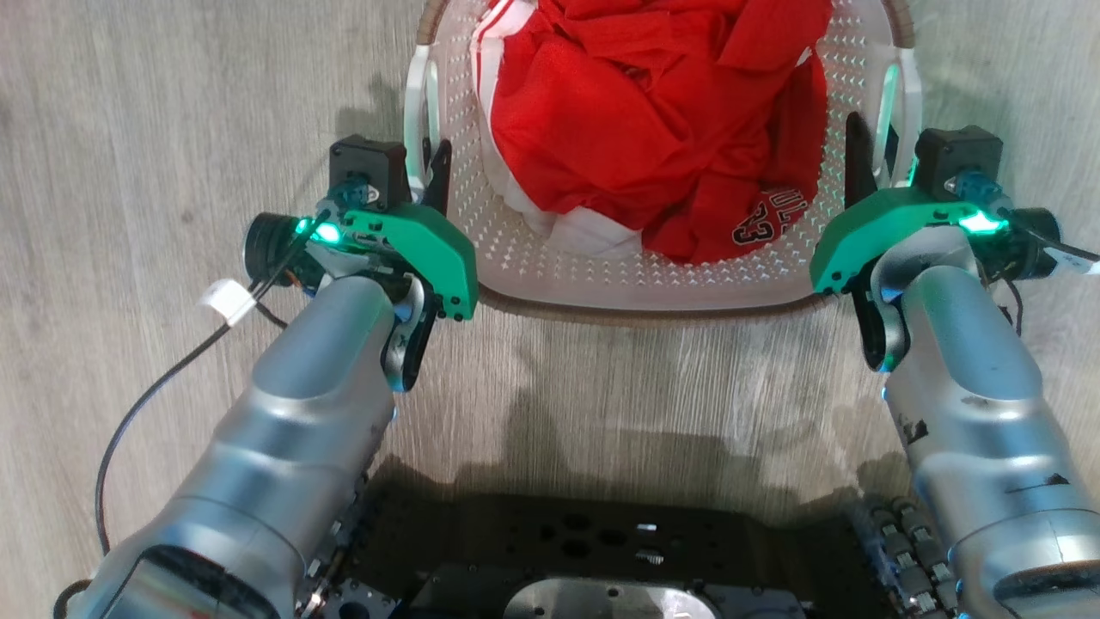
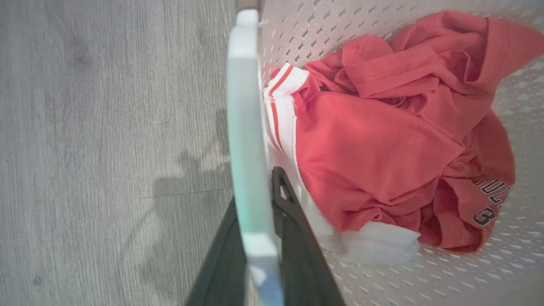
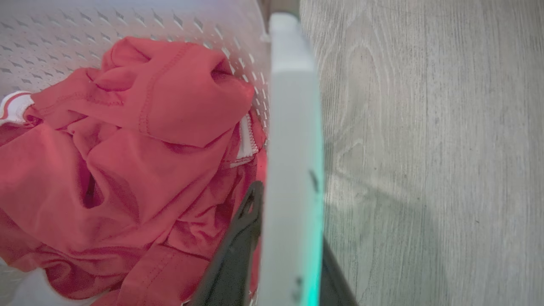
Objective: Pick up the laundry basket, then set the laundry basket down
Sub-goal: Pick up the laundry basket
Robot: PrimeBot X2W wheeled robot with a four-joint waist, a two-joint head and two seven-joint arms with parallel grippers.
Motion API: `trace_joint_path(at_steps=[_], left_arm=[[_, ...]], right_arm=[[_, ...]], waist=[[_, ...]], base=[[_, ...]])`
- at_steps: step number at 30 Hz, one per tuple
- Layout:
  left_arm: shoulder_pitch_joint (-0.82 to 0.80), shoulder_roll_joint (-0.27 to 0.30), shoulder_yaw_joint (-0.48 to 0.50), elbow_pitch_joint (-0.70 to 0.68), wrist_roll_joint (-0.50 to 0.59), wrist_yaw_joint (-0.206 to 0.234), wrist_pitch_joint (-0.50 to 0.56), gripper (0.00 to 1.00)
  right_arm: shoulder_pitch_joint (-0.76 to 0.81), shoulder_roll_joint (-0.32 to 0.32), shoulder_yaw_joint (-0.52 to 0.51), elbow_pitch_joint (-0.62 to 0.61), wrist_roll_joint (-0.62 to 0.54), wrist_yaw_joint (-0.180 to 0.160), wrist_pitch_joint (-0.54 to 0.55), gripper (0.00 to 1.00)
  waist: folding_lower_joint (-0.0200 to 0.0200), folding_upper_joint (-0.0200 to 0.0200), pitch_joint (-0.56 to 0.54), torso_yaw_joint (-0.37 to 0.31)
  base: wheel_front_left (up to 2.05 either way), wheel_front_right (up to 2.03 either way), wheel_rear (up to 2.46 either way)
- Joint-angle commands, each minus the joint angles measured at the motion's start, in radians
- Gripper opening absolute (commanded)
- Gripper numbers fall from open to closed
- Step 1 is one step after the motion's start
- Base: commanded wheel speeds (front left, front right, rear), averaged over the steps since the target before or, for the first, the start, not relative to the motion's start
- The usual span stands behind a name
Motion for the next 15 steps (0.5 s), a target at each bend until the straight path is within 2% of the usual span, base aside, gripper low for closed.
trace_joint_path(at_steps=[1,15], left_arm=[[0.028,0.028,0.013,-0.012,-0.003,0.002,-0.010,0.00],[0.098,0.028,0.009,0.065,-0.028,-0.002,-0.010,0.00]], right_arm=[[0.046,0.015,0.030,0.001,-0.004,0.006,-0.007,0.00],[0.079,0.015,0.086,0.098,0.067,0.006,-0.007,0.00]], waist=[[0.0000,0.0000,-0.013,-0.001],[0.0000,0.0000,-0.197,-0.026]], base=[[0.00,0.00,0.00],[0.00,0.00,0.00]])
